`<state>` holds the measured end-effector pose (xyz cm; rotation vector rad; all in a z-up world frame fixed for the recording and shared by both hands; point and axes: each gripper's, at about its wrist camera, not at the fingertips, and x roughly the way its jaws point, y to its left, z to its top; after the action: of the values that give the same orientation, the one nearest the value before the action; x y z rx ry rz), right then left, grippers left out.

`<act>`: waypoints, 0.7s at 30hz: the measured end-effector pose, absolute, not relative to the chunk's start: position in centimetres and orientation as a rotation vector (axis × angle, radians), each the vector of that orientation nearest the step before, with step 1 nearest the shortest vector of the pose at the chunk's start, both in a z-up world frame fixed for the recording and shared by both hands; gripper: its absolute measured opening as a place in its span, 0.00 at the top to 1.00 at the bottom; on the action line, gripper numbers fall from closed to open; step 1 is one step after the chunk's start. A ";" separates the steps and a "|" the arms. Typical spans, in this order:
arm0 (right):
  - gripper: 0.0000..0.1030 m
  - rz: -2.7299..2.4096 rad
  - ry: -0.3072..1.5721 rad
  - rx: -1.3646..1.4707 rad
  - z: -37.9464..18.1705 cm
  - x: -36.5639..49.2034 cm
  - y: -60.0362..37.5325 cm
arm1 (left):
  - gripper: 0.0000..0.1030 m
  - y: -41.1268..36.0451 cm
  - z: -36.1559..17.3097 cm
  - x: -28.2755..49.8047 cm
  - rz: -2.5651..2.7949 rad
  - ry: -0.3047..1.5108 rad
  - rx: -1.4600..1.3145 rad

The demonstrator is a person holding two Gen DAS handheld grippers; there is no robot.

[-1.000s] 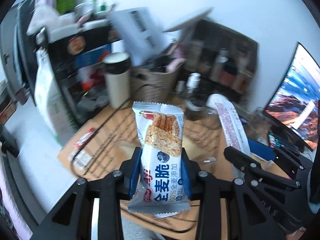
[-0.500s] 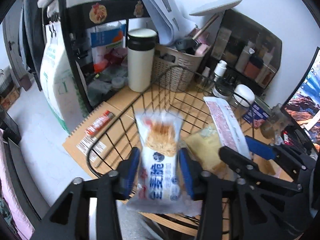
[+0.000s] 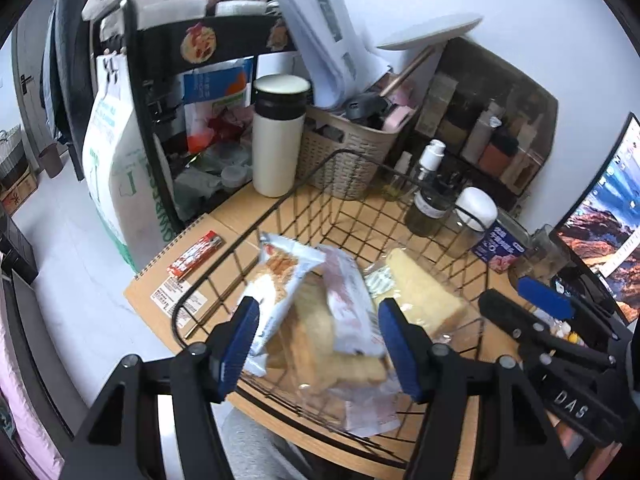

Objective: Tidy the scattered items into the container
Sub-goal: 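Carry the snack bar to the basket while the right gripper carries a white sachet, then move both grippers back over the desk toward the bread bag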

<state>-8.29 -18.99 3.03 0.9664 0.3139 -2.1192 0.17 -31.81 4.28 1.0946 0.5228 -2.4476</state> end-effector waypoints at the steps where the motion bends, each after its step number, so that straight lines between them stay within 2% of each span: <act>1: 0.41 -2.131 0.307 0.965 3.2 -8.5 -18.3 | 0.34 -31.4 4.5 0.0 -2.459 0.516 1.098; 13: 0.41 -2.313 0.184 1.057 2.4 -12.8 -5.2 | 0.32 -20.8 5.7 -5.0 -2.649 0.398 1.199; 17: 0.41 -2.384 0.126 1.123 1.3 -15.1 0.8 | 0.32 -15.5 4.7 -7.7 -2.743 0.342 1.306; 21: 0.41 -2.432 0.067 1.186 0.0 -16.8 5.8 | 0.31 -9.9 2.1 -11.0 -2.846 0.212 1.467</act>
<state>-16.82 5.81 -0.01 1.1862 0.0670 -2.4324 -10.99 -9.87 2.13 1.4671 0.2117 -2.8457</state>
